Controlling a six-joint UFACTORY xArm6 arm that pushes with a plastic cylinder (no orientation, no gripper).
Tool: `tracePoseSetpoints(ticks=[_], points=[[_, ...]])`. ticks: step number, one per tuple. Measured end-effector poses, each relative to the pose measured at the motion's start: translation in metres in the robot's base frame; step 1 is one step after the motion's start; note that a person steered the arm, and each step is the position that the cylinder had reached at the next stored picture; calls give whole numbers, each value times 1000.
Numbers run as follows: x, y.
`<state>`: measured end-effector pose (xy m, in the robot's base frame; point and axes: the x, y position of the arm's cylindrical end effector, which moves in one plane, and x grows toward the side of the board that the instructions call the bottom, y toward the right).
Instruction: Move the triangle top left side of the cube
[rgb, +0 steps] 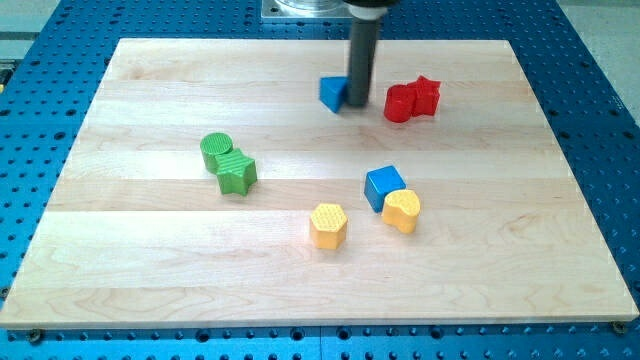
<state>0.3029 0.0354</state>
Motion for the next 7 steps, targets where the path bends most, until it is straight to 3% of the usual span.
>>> tracePoseSetpoints(ticks=[2,3,4,5,6,7], points=[[-56,-10],[-1,-19],[8,-31],[-31,-51],[8,-81],[76,-38]])
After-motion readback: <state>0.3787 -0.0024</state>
